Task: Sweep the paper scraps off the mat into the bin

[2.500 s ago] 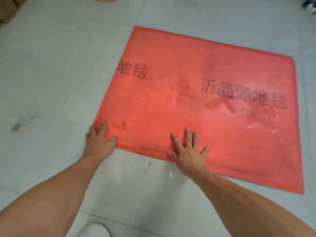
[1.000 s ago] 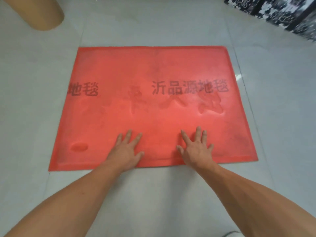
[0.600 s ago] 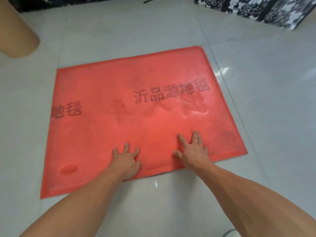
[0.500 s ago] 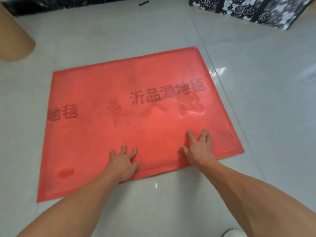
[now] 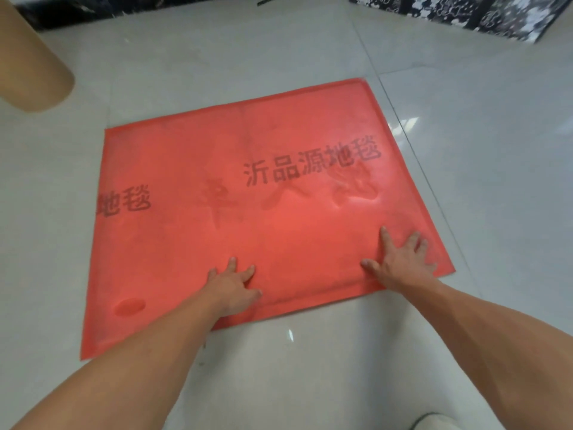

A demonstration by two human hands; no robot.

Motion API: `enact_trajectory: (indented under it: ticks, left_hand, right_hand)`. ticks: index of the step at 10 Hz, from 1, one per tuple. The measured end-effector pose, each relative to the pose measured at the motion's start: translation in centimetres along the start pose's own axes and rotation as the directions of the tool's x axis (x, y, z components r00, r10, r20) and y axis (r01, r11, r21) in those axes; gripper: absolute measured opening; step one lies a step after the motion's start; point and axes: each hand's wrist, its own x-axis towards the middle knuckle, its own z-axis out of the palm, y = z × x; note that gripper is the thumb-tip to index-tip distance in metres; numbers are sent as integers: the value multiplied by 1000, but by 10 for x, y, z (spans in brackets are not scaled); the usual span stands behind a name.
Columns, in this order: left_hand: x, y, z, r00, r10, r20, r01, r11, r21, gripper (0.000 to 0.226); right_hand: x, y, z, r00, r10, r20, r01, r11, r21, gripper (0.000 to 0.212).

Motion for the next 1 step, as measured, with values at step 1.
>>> enact_trajectory:
  ticks: [1]
  left_hand:
    - [1, 6, -17, 1000, 15, -2, -15, 1000, 9, 70]
  right_hand:
    - [-18, -29, -7, 993, -100, -61, 96, 993, -63, 85]
